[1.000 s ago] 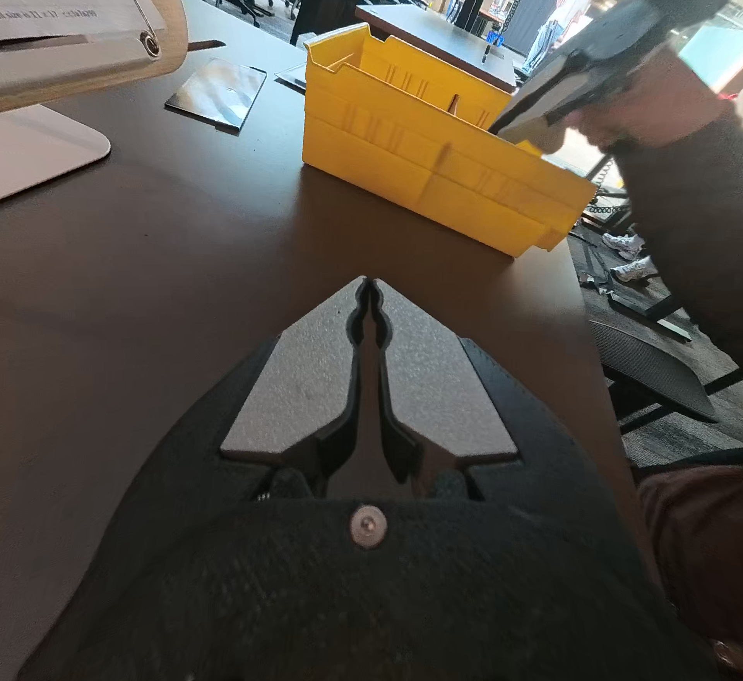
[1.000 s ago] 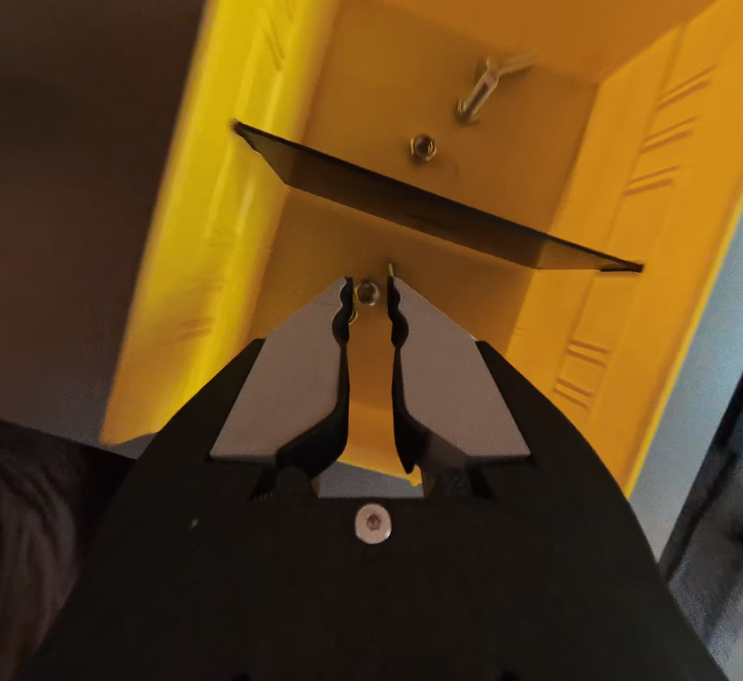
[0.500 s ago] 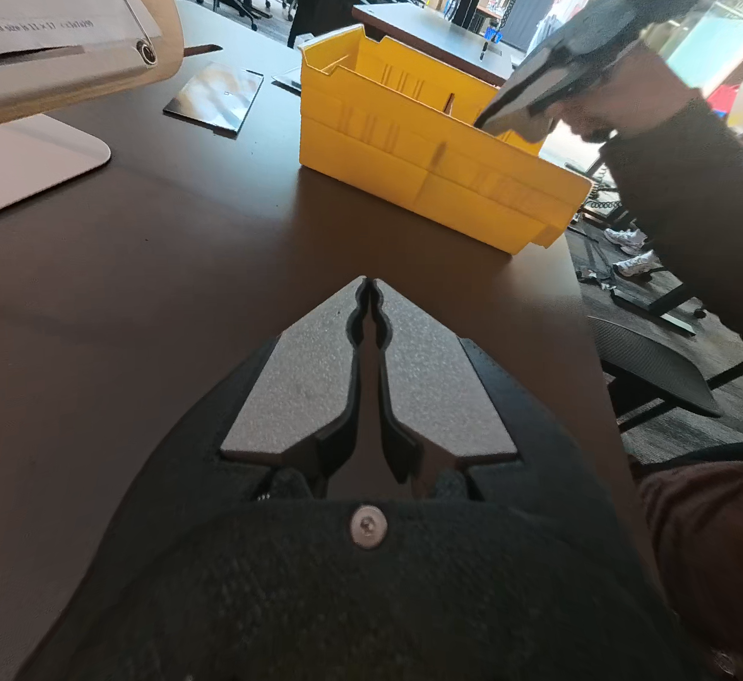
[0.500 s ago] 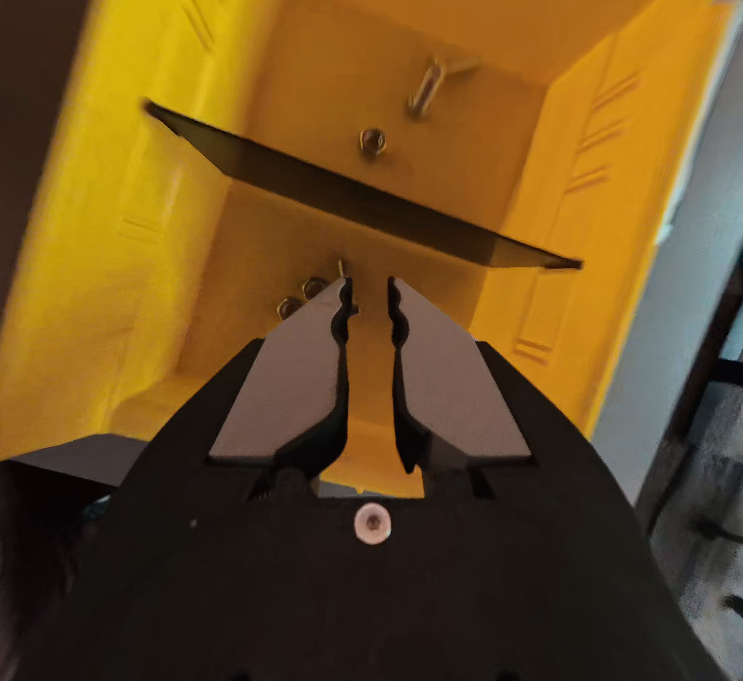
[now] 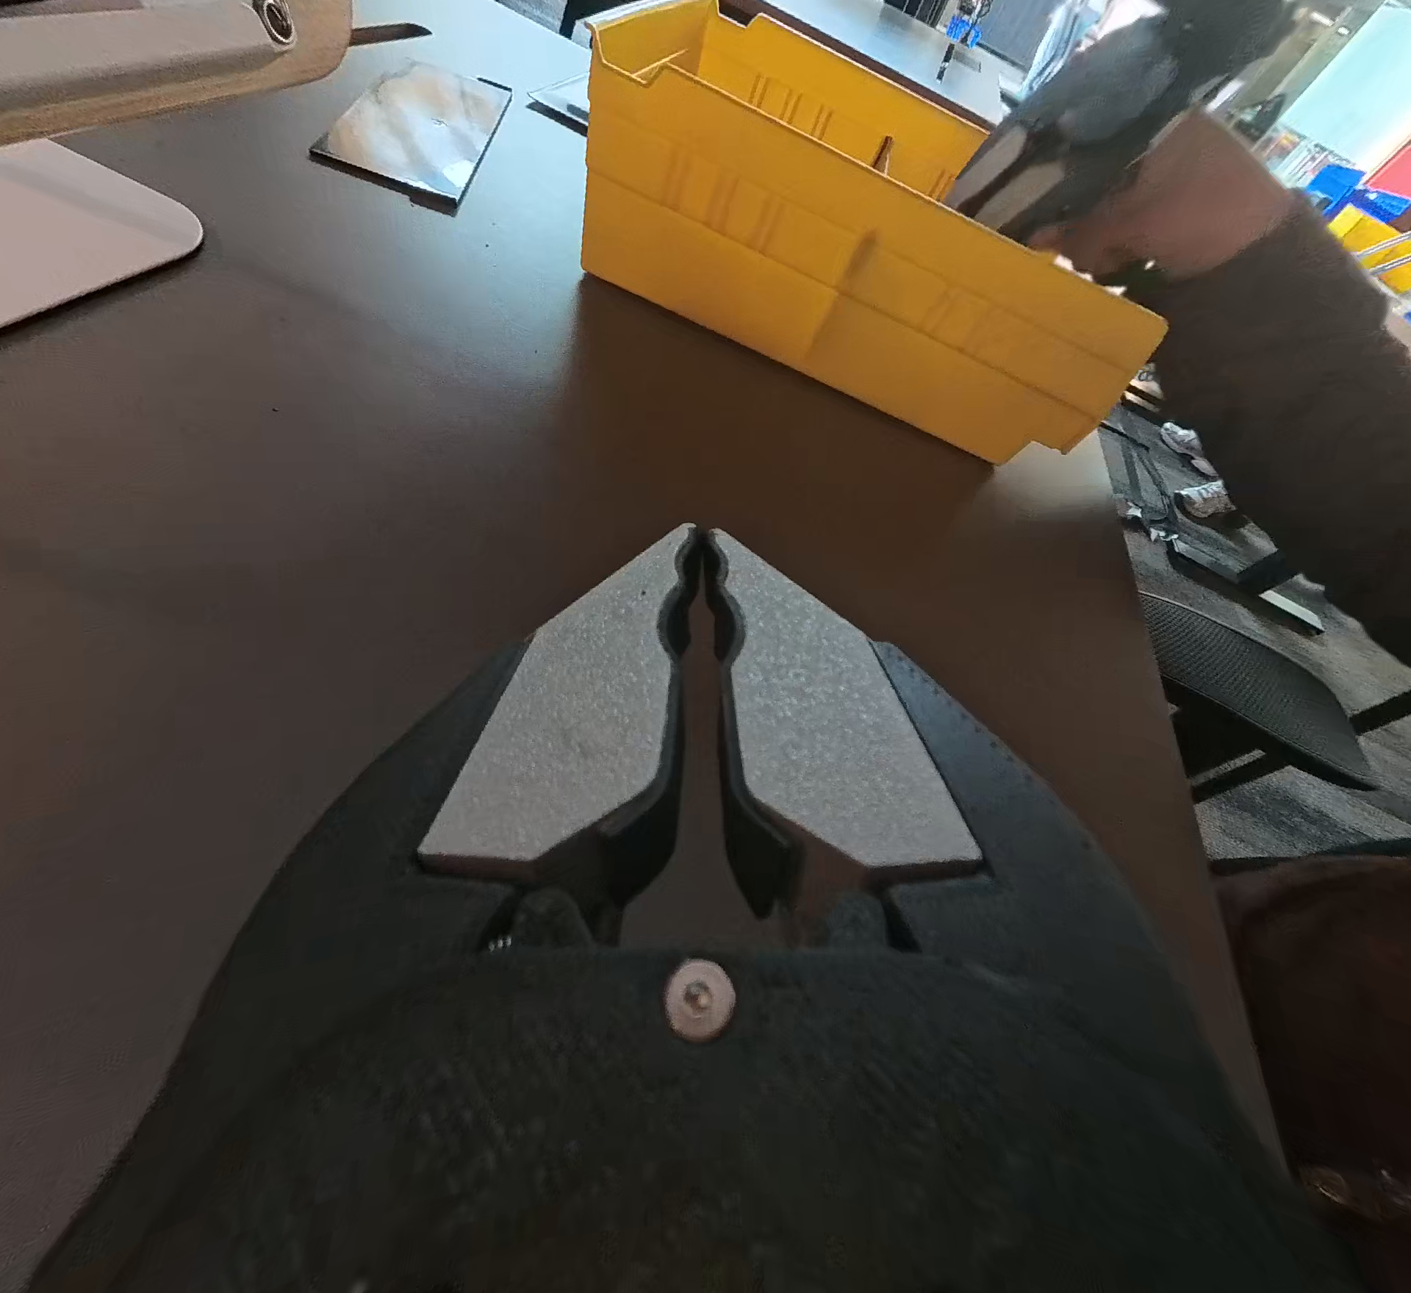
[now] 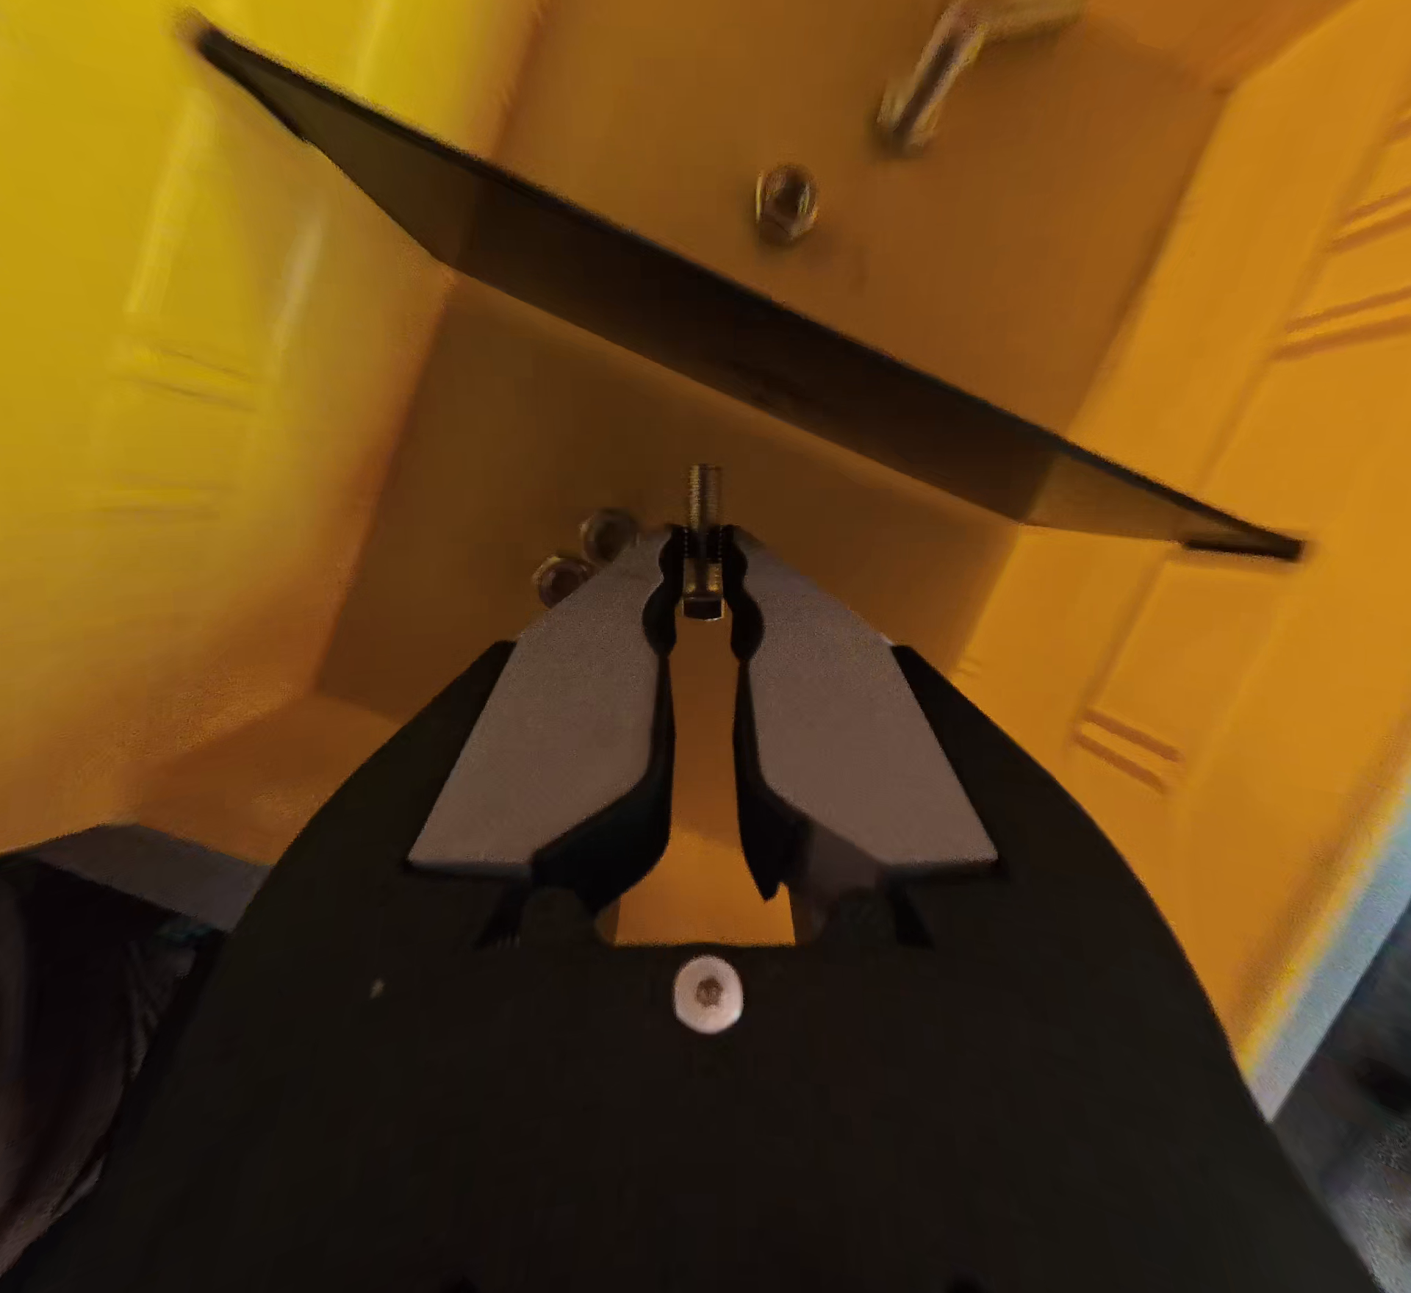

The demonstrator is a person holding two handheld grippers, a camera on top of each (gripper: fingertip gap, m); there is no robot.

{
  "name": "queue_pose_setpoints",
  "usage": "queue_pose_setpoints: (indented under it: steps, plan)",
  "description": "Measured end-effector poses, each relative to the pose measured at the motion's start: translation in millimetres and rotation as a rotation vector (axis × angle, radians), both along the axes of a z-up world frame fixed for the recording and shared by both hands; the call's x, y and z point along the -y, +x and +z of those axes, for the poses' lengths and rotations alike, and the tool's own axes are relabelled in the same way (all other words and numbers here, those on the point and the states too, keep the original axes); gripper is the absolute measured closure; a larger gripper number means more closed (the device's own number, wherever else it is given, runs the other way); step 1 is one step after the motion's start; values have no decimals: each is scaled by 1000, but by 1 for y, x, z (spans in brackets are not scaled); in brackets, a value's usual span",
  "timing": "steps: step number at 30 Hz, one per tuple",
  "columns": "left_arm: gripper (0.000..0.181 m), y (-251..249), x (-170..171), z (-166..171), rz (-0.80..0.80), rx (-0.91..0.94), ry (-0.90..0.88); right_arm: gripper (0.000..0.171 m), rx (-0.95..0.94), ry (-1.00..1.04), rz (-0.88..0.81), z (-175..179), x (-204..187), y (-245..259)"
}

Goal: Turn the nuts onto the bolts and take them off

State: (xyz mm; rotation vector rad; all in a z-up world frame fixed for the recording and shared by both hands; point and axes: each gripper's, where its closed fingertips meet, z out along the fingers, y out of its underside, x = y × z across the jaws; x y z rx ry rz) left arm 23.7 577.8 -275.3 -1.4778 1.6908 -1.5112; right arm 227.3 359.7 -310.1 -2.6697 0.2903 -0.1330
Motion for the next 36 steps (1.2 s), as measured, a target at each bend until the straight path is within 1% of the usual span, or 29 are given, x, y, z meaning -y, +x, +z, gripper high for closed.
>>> queue_pose_setpoints:
  steps: [1,3,5,7,9,13,16,20,26,29,31,33,36]
  plan:
    - [181,0,1,0,-3,0,1,165,6,76,9,18,-4,0]
    - [181,1,4,-1,-10,-8,7,166,2,175,23,50,-9,2]
    - [181,2,6,-4,-12,-23,26,166,27,221,20,75,-17,14]
    - [181,3,7,-6,-3,-30,53,166,71,215,30,85,-31,33]
    - [181,3,6,-9,10,-39,88,166,76,108,42,73,-43,50]
    - [181,1,5,-16,30,-69,158,165,107,-132,25,35,-58,86]
    - [177,2,5,-21,35,-95,186,165,89,-238,69,12,-68,91]
    - [173,1,7,-23,27,-111,176,164,73,-339,116,-7,-71,93]
    - [173,0,7,-23,8,-128,111,164,58,-348,155,-10,-76,98]
    - [173,0,8,-24,-6,-143,87,162,81,-334,137,-3,-71,103]
    - [173,0,8,-24,-9,-140,81,162,59,-250,153,12,-76,92]
    - [173,0,9,-23,-12,-138,80,153,14,-178,202,23,-83,73]
    - [173,-1,10,-24,-19,-142,83,152,-54,-211,268,16,-86,50]
